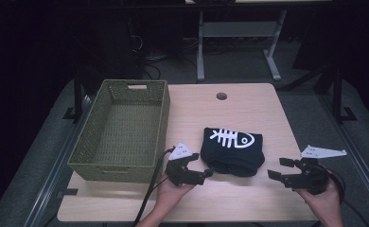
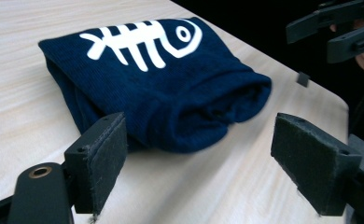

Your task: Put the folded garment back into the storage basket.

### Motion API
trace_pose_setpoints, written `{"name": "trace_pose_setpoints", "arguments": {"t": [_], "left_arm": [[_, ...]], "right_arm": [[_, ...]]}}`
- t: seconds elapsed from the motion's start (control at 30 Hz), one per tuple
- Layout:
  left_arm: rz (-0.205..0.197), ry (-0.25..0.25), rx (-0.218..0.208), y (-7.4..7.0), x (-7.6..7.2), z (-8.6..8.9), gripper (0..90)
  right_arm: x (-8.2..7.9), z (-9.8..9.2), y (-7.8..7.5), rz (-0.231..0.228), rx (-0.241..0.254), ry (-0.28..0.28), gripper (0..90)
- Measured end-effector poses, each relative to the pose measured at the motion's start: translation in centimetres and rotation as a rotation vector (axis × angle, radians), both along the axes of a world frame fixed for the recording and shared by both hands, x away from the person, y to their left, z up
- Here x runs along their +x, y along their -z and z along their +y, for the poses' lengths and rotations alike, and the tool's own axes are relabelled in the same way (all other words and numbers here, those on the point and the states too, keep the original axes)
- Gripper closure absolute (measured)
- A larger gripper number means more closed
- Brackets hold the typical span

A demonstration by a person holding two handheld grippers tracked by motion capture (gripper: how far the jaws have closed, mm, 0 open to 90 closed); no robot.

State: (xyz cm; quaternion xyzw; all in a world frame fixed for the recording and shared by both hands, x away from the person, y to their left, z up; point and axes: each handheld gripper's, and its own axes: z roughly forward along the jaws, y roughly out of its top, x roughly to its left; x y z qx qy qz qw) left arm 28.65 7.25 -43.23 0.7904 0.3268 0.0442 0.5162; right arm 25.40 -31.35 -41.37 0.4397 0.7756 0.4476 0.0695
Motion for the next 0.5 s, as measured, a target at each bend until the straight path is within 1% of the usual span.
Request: {"name": "trace_pose_setpoints", "arguments": {"t": [0.03,0.2,0.23,0.27,0.3,0.4,0.43,0.5], "left_arm": [[0.006,-0.008,-0.002,0.0,0.3,-0.2,18.3],[0.017,-0.028,0.017,0.1,1.5,-0.9,18.3],[0.027,-0.037,0.016,0.1,2.1,-1.0,18.3],[0.027,-0.037,0.016,0.1,2.1,-1.0,18.3],[0.032,-0.044,0.015,0.1,2.3,-1.2,18.3],[0.051,-0.058,0.01,0.2,3.2,-1.5,18.3],[0.051,-0.058,0.01,0.2,3.2,-1.5,18.3],[0.059,-0.068,-0.001,0.2,3.7,-1.5,18.5]], "right_arm": [[0.0,0.0,0.0,0.0,0.0,0.0,20.4],[1.5,0.3,0.0,0.025,-0.017,-0.006,20.4],[2.0,0.4,-0.1,0.028,-0.02,-0.006,20.4],[2.2,0.5,-0.1,0.032,-0.02,-0.007,20.4],[2.2,0.5,-0.1,0.032,-0.02,-0.007,20.4],[3.1,0.7,-0.3,0.03,-0.032,-0.013,20.2],[3.1,0.7,-0.3,0.03,-0.032,-0.013,20.2],[3.5,0.8,-0.3,0.043,-0.031,-0.009,20.1]]}}
